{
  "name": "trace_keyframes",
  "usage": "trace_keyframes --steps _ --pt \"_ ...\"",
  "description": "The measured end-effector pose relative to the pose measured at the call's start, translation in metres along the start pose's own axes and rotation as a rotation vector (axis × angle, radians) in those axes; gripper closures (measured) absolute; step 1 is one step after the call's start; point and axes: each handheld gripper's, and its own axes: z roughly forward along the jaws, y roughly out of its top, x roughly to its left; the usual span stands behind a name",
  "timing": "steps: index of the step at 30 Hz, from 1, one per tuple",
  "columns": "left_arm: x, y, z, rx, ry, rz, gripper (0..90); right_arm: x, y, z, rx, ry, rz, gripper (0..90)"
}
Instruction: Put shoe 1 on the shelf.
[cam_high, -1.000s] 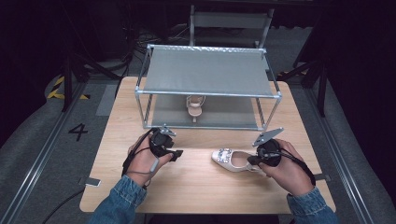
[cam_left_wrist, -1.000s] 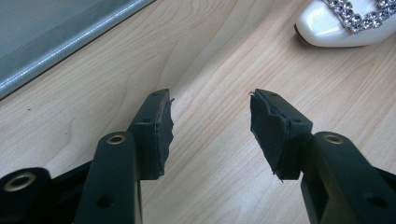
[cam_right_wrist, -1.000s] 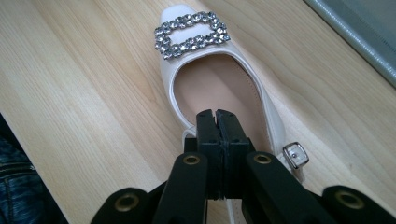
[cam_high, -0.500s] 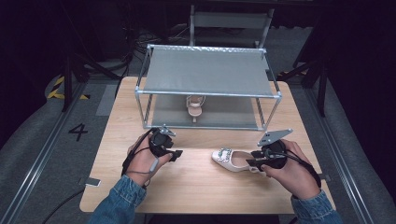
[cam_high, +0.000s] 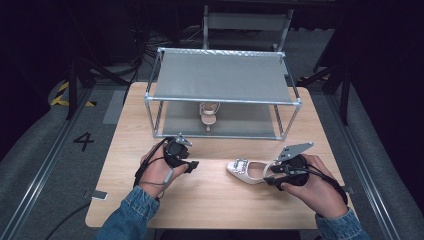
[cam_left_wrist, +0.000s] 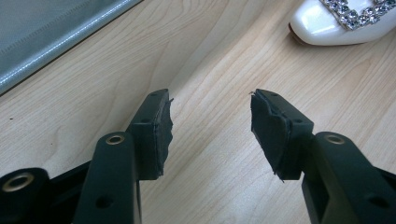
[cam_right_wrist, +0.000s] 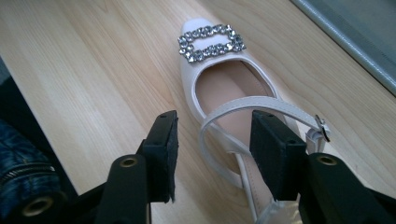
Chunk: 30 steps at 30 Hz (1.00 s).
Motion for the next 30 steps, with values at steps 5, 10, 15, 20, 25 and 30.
trace_keyframes --steps 5,10,15,20,25,30 --pt "0.001 -0.003 -0.002 0.002 0.002 -0.009 48.1 -0.006 0.0 0.016 0.021 0.015 -0.018 48.2" --pt "0.002 -0.006 -0.003 0.004 0.004 -0.015 48.1 -0.01 0.001 0.03 0.056 0.037 -0.032 47.4" --pt "0.003 -0.009 -0.006 0.003 0.01 -0.022 48.1 -0.012 0.0 0.046 0.104 0.062 -0.042 48.6" --pt "0.003 -0.01 -0.006 0.002 0.008 -0.02 48.1 -0.013 0.0 0.052 0.131 0.042 -0.065 50.1" --pt "0.002 -0.01 -0.004 0.005 0.008 -0.026 48.1 -0.014 0.0 0.053 0.128 0.04 -0.088 55.8" --pt "0.002 -0.01 -0.004 0.004 0.006 -0.027 48.1 -0.011 0.002 0.052 0.146 0.038 -0.118 61.7"
